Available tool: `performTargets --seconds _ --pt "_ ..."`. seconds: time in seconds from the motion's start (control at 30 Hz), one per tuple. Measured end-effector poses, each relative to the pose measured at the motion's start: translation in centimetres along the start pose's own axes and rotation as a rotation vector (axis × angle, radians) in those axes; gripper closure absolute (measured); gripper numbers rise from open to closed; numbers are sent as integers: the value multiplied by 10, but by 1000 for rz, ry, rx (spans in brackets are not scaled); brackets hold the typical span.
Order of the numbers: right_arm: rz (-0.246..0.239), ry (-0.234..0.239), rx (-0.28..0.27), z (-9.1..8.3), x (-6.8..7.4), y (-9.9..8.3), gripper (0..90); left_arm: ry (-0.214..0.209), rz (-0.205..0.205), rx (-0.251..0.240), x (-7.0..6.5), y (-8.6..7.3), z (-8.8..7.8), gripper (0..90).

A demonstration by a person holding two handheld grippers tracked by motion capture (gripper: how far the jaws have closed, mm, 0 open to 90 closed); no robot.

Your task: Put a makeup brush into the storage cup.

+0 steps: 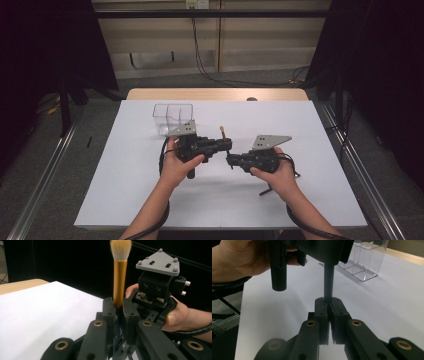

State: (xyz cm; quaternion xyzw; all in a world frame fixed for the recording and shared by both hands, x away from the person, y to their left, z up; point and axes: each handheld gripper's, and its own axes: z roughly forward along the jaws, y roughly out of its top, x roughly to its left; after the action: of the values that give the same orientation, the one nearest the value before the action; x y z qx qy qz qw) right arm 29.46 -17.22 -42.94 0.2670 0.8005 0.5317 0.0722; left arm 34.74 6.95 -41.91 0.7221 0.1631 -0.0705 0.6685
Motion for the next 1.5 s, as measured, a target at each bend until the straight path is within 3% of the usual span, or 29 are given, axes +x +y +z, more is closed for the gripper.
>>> performTargets --seconds 0.67,1.0,1.13,1.33,1.5 --pt "14 3 -38 5 1 2 841 17 34 -28 -2 2 -2 829" --pt "-1 2 -45 8 4 2 820 32 52 -31 -3 2 -5 830" --pt "-11 -8 -59 6 3 1 749 40 62 -35 -4 4 -8 831" --pt "-12 -25 -81 -2 -1 0 566 53 74 -37 -4 7 -12 831" --pt "5 -30 -57 -8 -5 -3 452 70 78 -32 -4 8 -16 832"
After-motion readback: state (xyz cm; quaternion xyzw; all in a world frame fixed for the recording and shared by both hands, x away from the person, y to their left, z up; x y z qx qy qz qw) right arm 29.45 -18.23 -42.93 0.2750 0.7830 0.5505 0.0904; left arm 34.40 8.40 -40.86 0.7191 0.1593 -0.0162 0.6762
